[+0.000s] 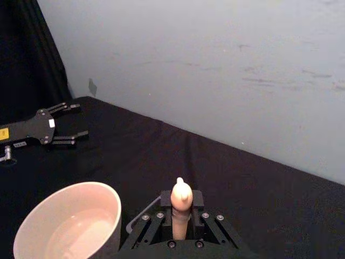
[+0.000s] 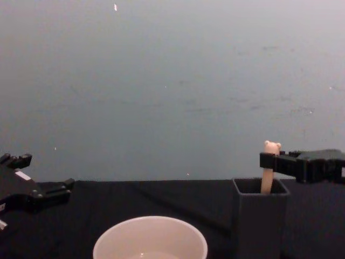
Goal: Pick up the stirring spoon with one hand, stir inside the cup, then place it back in its original position.
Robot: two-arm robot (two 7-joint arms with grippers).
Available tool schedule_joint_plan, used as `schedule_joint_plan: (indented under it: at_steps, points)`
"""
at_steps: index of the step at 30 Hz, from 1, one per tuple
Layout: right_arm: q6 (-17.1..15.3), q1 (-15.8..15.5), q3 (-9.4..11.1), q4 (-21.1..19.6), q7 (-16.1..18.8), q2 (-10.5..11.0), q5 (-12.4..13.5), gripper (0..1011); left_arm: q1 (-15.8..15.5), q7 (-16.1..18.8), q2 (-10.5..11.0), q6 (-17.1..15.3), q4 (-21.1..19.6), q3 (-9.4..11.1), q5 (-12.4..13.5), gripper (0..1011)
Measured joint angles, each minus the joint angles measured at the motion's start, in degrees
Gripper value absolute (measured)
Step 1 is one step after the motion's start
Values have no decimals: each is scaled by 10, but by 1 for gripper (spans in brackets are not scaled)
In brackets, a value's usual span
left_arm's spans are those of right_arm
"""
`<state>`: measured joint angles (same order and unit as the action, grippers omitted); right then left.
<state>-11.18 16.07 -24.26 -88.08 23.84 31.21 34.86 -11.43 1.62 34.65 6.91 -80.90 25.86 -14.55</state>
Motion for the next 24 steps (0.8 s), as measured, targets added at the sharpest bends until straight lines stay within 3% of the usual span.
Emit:
schedule_joint_plan:
  at_steps: [24]
  points:
    - [-20,-2,4,11,-3,-7,2,213,0,0,0,0,0,0,0,1001]
